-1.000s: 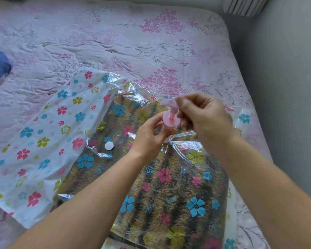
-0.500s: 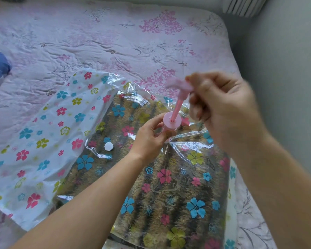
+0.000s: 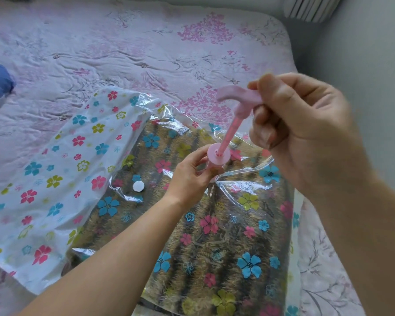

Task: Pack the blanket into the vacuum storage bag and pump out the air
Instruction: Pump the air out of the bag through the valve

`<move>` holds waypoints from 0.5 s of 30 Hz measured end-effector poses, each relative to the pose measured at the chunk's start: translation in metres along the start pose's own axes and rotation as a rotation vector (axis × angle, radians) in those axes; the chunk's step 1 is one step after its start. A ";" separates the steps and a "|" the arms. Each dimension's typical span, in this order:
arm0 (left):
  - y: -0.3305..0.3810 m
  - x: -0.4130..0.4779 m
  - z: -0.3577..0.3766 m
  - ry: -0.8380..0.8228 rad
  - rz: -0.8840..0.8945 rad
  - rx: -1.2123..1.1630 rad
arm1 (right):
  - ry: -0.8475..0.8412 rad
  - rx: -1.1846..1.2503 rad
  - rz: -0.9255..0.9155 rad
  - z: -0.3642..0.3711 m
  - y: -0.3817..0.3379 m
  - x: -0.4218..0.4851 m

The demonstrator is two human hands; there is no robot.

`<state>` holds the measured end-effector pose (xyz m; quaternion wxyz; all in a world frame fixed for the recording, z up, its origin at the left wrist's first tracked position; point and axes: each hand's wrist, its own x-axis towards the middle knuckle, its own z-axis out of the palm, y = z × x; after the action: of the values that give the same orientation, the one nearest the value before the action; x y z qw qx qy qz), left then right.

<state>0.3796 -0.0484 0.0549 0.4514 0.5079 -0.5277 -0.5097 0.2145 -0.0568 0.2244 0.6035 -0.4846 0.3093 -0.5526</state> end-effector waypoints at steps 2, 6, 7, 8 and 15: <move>0.001 0.000 0.001 0.000 0.005 -0.011 | 0.065 -0.112 0.059 -0.003 0.023 -0.003; 0.001 0.001 -0.001 0.005 0.008 -0.021 | 0.192 -0.339 0.342 -0.009 0.077 -0.007; 0.001 0.000 -0.002 0.008 0.006 -0.027 | 0.199 -0.349 0.379 -0.011 0.081 -0.007; 0.002 0.000 -0.002 0.011 0.007 -0.034 | 0.196 -0.365 0.388 -0.011 0.079 -0.005; 0.003 -0.001 -0.001 -0.008 0.007 -0.010 | 0.030 -0.087 -0.015 0.001 0.004 0.005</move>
<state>0.3809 -0.0478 0.0584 0.4536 0.5019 -0.5286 -0.5128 0.2179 -0.0614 0.2213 0.5728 -0.5046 0.3384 -0.5503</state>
